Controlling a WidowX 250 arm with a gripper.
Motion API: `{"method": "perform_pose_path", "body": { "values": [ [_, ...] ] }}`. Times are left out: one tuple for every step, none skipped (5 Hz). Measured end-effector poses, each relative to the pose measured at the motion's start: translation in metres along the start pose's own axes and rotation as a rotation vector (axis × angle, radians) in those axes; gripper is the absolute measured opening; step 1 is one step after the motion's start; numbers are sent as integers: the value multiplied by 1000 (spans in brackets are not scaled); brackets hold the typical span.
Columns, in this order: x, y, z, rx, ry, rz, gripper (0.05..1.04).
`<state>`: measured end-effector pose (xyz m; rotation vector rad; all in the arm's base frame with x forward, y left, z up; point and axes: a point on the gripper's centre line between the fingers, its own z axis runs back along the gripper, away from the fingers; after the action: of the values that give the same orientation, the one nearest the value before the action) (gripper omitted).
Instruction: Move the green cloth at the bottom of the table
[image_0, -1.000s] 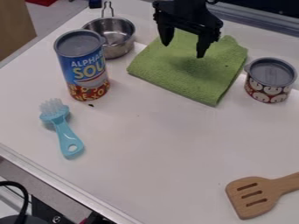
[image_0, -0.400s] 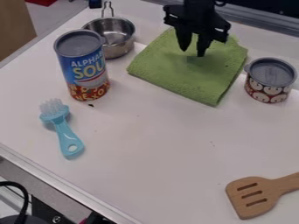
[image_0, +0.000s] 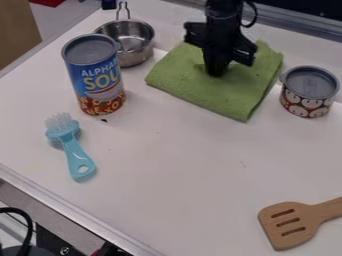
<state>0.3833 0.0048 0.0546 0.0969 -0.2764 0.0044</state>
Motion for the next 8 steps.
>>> {"method": "perform_pose_path", "body": {
  "values": [
    [-8, 1, -2, -2, 30, 37, 52],
    [-30, 2, 2, 1, 89, 98, 52],
    [-50, 2, 8, 4, 148, 136, 52],
    [-72, -5, 15, -13, 177, 123, 52],
    [-91, -11, 22, -16, 198, 104, 52],
    [-112, -18, 29, -25, 204, 57, 52],
    [-133, -25, 36, -40, 214, 22, 52],
    [-148, -32, 41, -49, 219, -7, 52]
  ]
}}
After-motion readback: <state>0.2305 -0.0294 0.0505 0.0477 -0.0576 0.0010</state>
